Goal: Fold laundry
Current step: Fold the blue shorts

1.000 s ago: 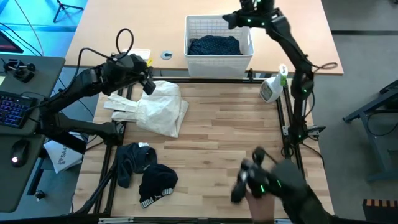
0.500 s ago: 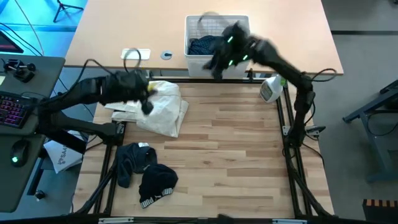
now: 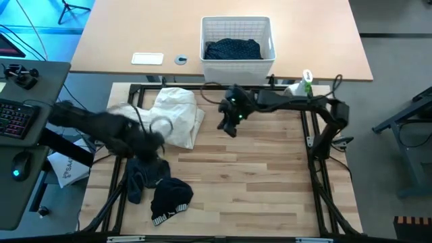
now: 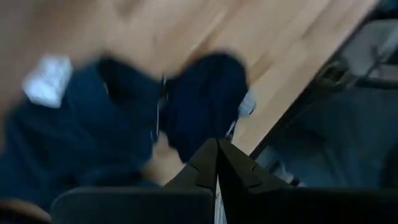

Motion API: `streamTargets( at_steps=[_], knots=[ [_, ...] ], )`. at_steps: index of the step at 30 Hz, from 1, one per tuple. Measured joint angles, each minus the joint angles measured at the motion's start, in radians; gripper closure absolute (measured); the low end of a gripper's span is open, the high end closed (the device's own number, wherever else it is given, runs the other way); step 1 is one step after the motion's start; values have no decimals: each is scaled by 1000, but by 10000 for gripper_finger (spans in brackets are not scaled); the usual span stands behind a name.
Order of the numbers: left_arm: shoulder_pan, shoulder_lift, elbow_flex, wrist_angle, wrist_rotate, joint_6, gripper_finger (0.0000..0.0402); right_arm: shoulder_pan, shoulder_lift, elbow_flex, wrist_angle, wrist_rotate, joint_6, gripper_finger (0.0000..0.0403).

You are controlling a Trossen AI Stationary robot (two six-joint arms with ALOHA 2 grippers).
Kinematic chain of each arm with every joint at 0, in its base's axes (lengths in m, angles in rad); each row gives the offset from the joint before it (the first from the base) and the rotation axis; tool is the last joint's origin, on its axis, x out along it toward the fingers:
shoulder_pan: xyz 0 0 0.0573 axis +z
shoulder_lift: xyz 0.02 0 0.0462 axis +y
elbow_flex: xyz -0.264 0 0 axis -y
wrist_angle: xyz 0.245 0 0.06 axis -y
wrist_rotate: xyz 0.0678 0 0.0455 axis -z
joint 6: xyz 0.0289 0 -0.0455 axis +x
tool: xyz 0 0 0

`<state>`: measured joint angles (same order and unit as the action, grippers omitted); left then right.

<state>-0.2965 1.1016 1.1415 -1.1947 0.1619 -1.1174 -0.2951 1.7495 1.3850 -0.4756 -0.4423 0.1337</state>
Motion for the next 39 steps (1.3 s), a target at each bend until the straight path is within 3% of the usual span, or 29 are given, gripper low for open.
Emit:
streamTargets(
  at_steps=[5, 10, 13, 17, 20, 22, 30, 35, 39],
  knots=[
    [-141, 61, -133, 108, 45, -400, 394, 16, -177, -203, 240, 162, 183, 387],
    [-236, 89, -225, 118, 81, -695, 349, 10, -420, -515, 304, 259, 289, 387],
    [-269, 80, -274, 127, -4, -859, 305, 29, -576, -704, 316, 257, 397, 387],
    [-281, 79, -346, 161, -178, -960, 239, 67, -790, -873, 369, 257, 510, 387],
    [-260, 100, -403, 204, -253, -937, 200, 86, -927, -941, 368, 257, 558, 387],
    [-237, 121, -432, 243, -240, -862, 184, 97, -1001, -959, 364, 259, 591, 387],
    [-151, 288, -449, 252, -140, -598, 193, 115, -1171, -962, 338, 336, 584, 387],
    [-110, 386, -418, 248, -84, -437, 247, 114, -1205, -962, 338, 330, 568, 387],
    [-85, 418, -346, 217, -67, -279, 341, 114, -1209, -962, 339, 329, 567, 387]
  ],
)
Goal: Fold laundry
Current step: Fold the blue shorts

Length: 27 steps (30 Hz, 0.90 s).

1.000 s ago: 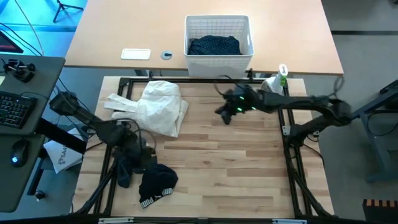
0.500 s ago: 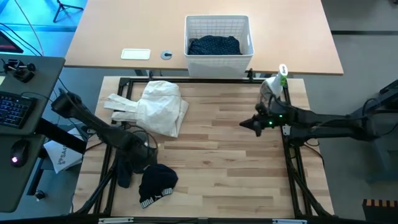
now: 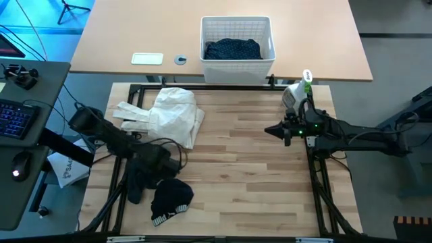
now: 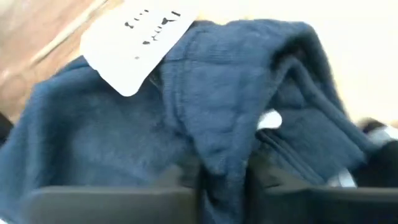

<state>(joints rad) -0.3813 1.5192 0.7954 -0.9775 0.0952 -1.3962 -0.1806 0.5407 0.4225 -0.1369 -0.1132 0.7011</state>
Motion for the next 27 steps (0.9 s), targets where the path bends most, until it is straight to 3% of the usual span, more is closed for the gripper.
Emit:
streamTargets(
  at_steps=[3, 9, 14, 17, 19, 22, 27],
  knots=[
    [24, -5, 121, -92, -7, 92, 389, 0, 0, 0, 0, -15, -2, 387],
    [96, -10, 531, -338, -182, 238, 393, -1, 0, 0, 0, -30, -31, 387],
    [193, 2, 852, -283, -507, 340, 396, -13, 0, 0, 16, -34, -36, 387],
    [237, 35, 994, -167, -759, 525, 398, -24, 0, 1, 46, -33, -33, 387],
    [262, 59, 1037, -67, -874, 725, 398, -30, -8, 1, 61, -33, -26, 387],
    [299, 109, 1035, 62, -907, 969, 399, -31, -20, 2, 80, -45, 2, 387],
    [346, 268, 983, 195, -858, 1033, 391, -28, -39, 2, 74, -62, 40, 387]
  ],
)
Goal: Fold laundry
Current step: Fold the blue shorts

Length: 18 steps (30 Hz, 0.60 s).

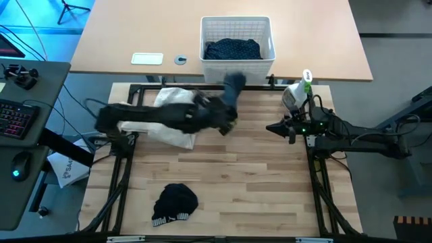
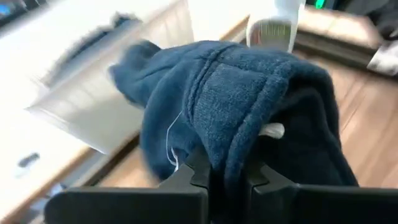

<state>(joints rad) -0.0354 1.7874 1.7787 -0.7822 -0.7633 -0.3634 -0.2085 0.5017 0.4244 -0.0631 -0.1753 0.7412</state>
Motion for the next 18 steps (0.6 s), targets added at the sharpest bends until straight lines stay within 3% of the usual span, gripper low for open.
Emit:
streamTargets(
  at_steps=[3, 8, 10, 15, 18],
  knots=[
    [17, 130, -34, 93, 77, -61, 380, 1, 1, 0, -9, 0, -1, 387],
    [58, 268, -21, 244, 471, -92, 365, 1, 13, 0, -59, 3, -90, 387],
    [75, 294, -5, 268, 577, -114, 363, 1, 27, 0, -90, 33, -126, 385],
    [97, 298, -3, 265, 643, -160, 364, 2, 89, -1, -265, 46, -234, 338],
    [106, 287, -3, 279, 643, -177, 365, 5, 139, -2, -276, -38, -218, 283]
  ],
)
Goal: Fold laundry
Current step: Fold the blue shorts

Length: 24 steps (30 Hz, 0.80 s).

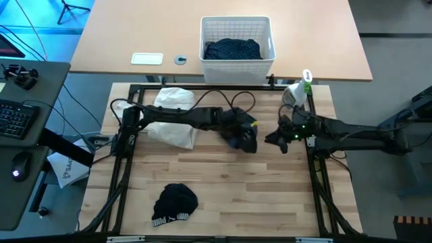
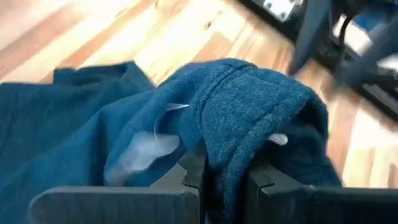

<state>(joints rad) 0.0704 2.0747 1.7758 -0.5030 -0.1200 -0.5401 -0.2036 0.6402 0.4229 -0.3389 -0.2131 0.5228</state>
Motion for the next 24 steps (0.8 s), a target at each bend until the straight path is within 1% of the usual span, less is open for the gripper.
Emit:
streamTargets(
  at_steps=[1, 3, 6, 8, 11, 15, 19, 21, 24],
  knots=[
    [2, 0, 1, 10, 0, -5, 365, 8, 14, 0, 15, -29, 10, 263],
    [6, 1, 1, 17, 1, -11, 365, 32, 42, 0, 77, -29, 32, 225],
    [8, 1, 1, 48, -1, -32, 365, 60, 89, 0, 159, 44, 40, 177],
    [8, 1, 1, 58, -13, -34, 365, 65, 124, 0, 195, 59, 49, 156],
    [8, 1, 1, 62, -22, -34, 365, 74, 173, 0, 243, 51, 72, 146],
    [8, 1, 1, 69, -21, -35, 365, 98, 235, 0, 255, 71, 72, 155],
    [8, 1, 1, 68, -21, -35, 365, 125, 281, 0, 254, 151, 56, 185],
    [8, 1, 1, 68, -12, -35, 365, 134, 288, 0, 256, 184, 56, 212],
    [8, 1, 6, 56, 28, -34, 365, 139, 287, 1, 261, 197, 55, 277]
  ],
)
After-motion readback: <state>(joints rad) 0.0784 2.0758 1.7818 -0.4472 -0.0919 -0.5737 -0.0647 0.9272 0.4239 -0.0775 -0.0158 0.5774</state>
